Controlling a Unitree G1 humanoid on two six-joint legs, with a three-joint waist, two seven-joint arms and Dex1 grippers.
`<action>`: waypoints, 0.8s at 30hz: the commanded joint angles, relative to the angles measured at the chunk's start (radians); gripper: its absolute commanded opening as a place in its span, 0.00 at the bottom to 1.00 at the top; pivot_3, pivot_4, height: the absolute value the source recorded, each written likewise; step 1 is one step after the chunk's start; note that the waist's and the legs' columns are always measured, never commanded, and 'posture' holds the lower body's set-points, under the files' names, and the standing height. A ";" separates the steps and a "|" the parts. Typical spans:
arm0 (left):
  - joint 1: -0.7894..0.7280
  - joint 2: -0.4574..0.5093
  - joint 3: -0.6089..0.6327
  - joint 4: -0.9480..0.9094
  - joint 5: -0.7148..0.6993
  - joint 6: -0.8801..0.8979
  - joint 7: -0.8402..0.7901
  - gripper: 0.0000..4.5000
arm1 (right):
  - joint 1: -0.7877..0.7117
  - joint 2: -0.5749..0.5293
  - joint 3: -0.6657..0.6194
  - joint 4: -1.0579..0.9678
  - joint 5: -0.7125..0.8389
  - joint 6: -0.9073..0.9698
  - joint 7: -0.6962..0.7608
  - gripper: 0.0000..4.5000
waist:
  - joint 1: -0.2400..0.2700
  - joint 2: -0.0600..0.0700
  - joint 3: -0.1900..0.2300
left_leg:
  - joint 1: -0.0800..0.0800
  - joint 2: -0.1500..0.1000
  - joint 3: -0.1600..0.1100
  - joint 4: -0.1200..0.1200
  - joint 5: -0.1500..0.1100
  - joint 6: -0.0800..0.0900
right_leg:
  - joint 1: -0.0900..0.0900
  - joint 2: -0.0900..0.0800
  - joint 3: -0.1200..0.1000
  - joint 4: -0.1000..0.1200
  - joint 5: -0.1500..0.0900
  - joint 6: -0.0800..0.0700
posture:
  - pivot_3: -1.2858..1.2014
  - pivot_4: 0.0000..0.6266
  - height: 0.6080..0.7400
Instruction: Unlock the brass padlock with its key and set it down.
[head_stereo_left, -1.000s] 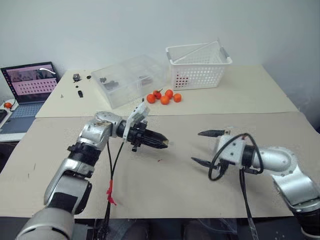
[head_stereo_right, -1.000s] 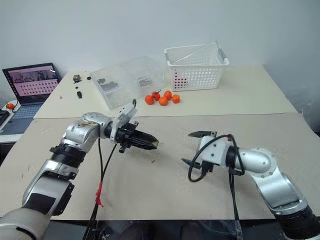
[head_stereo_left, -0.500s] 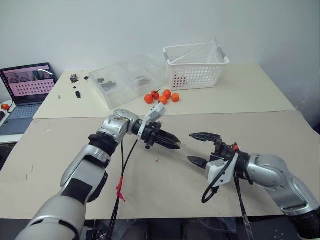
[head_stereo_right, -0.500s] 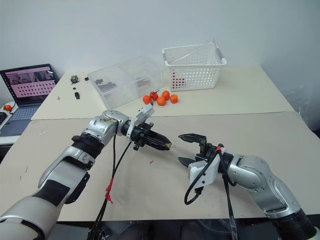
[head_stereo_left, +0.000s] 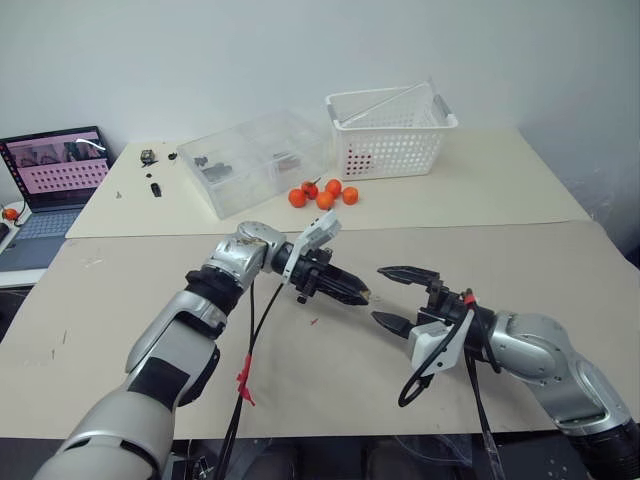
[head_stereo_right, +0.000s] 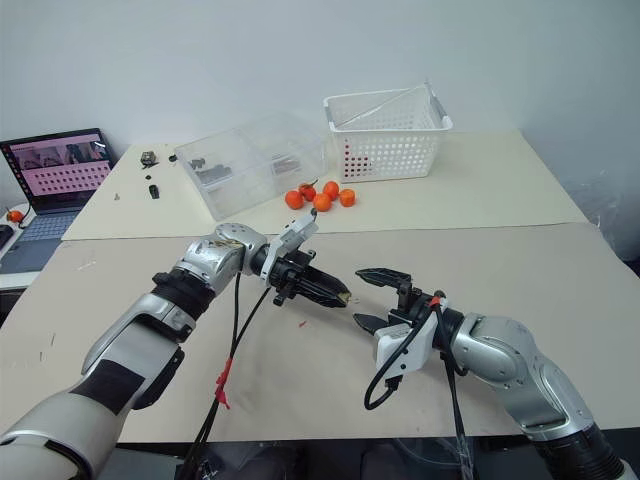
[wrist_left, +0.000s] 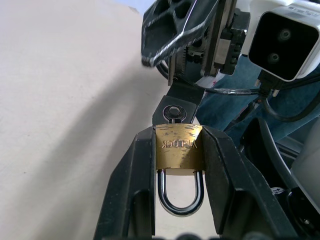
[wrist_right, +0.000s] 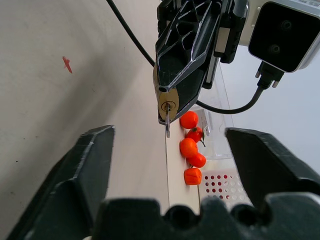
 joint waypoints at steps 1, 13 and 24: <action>-0.039 0.011 -0.001 -0.036 -0.024 -0.012 -0.009 0.18 | -0.005 0.000 -0.036 -0.032 0.018 -0.009 -0.008 0.61 | 0.000 0.000 0.000 | 0.000 0.000 0.000 0.000 0.000 0.000 | 0.000 0.000 0.000 0.000 0.000 0.000 | 0.52 0.24 1.00; -0.047 0.009 -0.007 -0.039 -0.041 -0.009 -0.009 0.18 | 0.024 0.001 -0.057 -0.071 0.043 0.007 0.006 0.29 | 0.000 0.001 -0.001 | 0.000 0.000 0.001 0.000 0.000 0.000 | 0.000 0.000 0.000 0.001 0.000 0.000 | 0.52 0.24 1.00; -0.055 0.002 -0.009 -0.025 -0.042 -0.022 -0.009 0.18 | 0.030 0.002 -0.060 -0.095 0.055 0.029 0.016 0.29 | 0.000 0.000 -0.001 | 0.000 0.000 0.002 0.001 0.000 0.000 | 0.000 0.000 0.000 0.001 0.000 0.000 | 0.52 0.24 1.00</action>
